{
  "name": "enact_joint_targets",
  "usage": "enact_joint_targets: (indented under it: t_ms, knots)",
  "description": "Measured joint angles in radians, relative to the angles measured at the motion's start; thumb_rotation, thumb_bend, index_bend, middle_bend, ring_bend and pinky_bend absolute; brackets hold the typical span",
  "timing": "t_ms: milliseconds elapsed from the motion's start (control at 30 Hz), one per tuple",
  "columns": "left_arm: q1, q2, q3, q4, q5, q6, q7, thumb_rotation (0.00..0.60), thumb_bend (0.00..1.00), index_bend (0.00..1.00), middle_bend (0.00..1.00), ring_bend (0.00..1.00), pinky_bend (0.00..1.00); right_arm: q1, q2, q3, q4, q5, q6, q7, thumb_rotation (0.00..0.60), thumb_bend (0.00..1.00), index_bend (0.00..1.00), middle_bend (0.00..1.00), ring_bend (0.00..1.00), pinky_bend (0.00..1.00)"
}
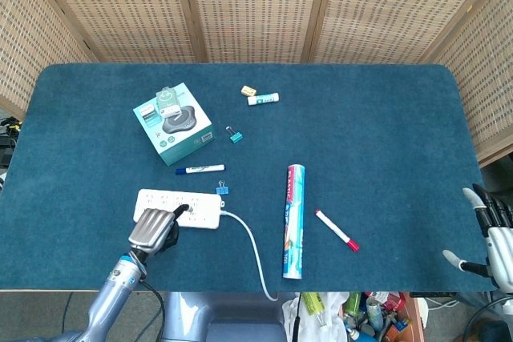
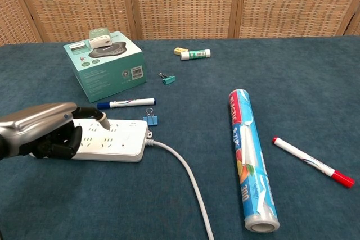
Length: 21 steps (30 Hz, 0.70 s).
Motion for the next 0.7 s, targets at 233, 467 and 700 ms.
enact_joint_targets:
  t_ms: [233,467,700]
  knots:
    - [-0.037,-0.042,-0.006,0.028,-0.052,-0.009,0.019,0.6,1.0,0.27,1.0,1.0,1.0,0.002,0.002,0.001,0.003,0.006,-0.004,0.009,0.6,0.0,0.0,0.0,0.0,0.0]
    - [-0.062,-0.07,0.002,0.051,-0.096,-0.009,0.038,0.6,1.0,0.28,1.0,1.0,1.0,0.002,0.006,0.002,0.005,0.007,-0.005,0.021,0.6,0.0,0.0,0.0,0.0,0.0]
    - [-0.081,-0.092,0.016,0.074,-0.127,0.002,0.056,0.6,1.0,0.29,1.0,1.0,1.0,0.001,0.007,0.002,0.007,0.006,-0.002,0.026,0.6,0.0,0.0,0.0,0.0,0.0]
